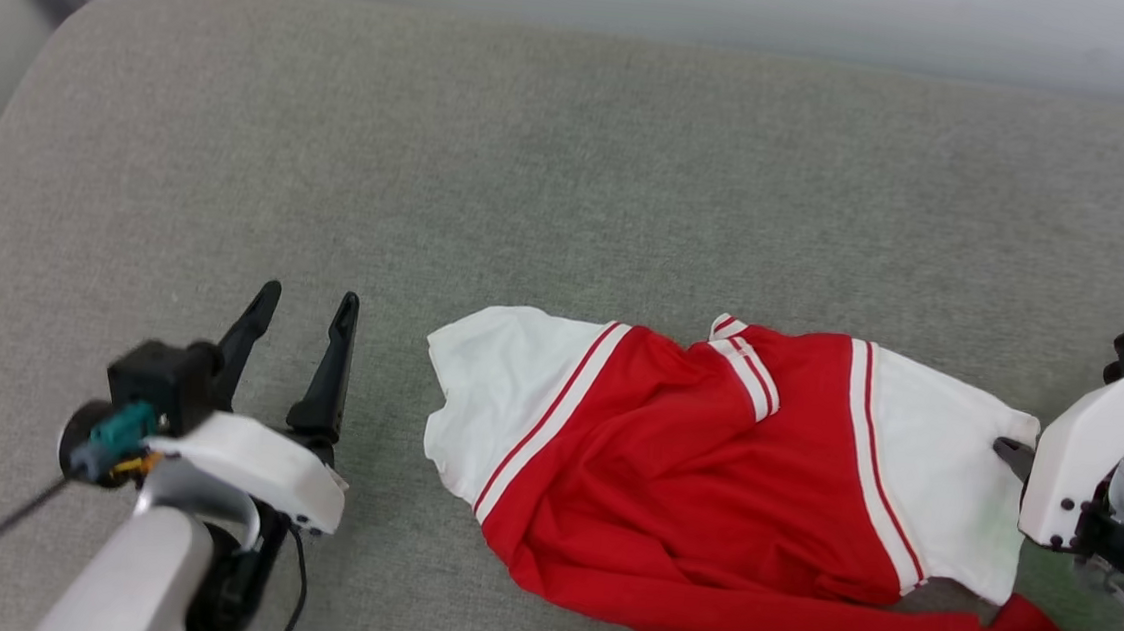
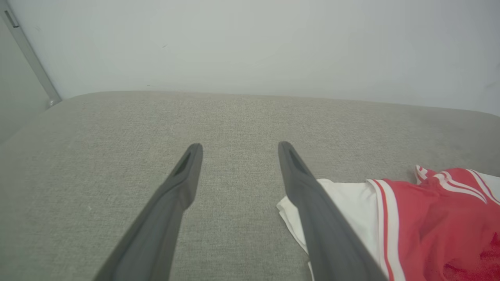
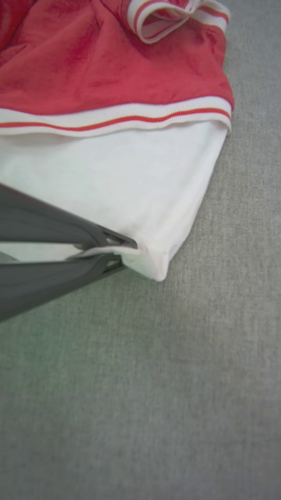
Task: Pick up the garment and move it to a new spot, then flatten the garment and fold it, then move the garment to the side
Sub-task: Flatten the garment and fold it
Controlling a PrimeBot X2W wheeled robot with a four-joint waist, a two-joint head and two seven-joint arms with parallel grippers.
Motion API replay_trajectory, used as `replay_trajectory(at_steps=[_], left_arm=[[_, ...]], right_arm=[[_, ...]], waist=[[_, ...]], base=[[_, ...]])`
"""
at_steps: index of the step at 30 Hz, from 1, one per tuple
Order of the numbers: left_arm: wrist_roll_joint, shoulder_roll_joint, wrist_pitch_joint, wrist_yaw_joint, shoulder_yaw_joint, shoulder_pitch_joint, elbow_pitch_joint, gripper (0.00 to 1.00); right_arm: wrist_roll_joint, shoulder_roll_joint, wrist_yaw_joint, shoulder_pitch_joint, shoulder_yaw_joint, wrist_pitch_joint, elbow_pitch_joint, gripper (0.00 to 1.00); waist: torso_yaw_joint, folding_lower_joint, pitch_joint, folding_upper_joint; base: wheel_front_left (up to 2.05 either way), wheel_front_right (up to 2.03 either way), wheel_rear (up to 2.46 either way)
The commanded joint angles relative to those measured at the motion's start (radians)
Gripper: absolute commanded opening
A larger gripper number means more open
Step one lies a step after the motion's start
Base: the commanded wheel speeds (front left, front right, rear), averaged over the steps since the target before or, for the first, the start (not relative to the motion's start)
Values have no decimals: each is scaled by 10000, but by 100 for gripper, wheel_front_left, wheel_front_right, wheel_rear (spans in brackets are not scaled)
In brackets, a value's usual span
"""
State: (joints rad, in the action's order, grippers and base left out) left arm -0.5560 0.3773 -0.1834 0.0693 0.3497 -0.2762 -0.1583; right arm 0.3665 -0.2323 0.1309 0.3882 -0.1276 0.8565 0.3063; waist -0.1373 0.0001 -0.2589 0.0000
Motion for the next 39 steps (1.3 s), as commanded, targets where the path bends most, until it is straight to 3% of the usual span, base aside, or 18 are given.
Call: replay_trajectory(at_steps=[1,6,13,18,27,28,29,30,31,39], left_arm=[[-154,136,309,-210,49,-267,-100,100],[-746,711,2318,-1156,458,-1138,-564,100],[-1510,1231,4622,-1790,1049,-2145,-1351,100],[-2320,1631,6480,-1977,1706,-2708,-1935,100],[-3336,1850,8397,-1986,3027,-3324,-2904,100],[-3461,1770,8505,-1987,3136,-3353,-2990,84],[-3531,1692,8671,-1989,3333,-3373,-3065,44],[-3582,1653,8776,-1991,3505,-3373,-3142,31],[-3627,1613,8827,-1991,3647,-3379,-3207,0],[-3415,1583,7791,-1996,4016,-4016,-3715,0]], right_arm=[[-58,-50,-3,-249,40,-95,-132,0],[-31,-18,-3,-663,117,-187,-871,0],[34,172,-3,-981,384,-81,-1728,0],[100,374,-3,-1146,537,-79,-2164,0],[159,571,-3,-1033,691,-259,-2306,0],[176,591,-3,-991,699,-297,-2291,0],[156,574,-3,-965,696,-320,-2270,0],[143,577,-3,-932,698,-359,-2246,0],[158,601,-3,-893,702,-392,-2224,0],[47,338,-3,-666,847,-911,-2090,0]], waist=[[149,-1,253,0],[492,-1,561,0],[1100,-1,465,0],[1546,-1,161,0],[2005,-1,-470,0],[2031,-1,-514,0],[2046,-1,-543,0],[2056,-1,-568,0],[2066,-1,-585,0],[1916,-1,-139,0]], base=[[0,0,0],[0,0,0],[0,0,0],[0,0,0],[0,0,0],[0,0,0],[0,0,0],[0,0,0],[0,0,0],[0,0,0]])
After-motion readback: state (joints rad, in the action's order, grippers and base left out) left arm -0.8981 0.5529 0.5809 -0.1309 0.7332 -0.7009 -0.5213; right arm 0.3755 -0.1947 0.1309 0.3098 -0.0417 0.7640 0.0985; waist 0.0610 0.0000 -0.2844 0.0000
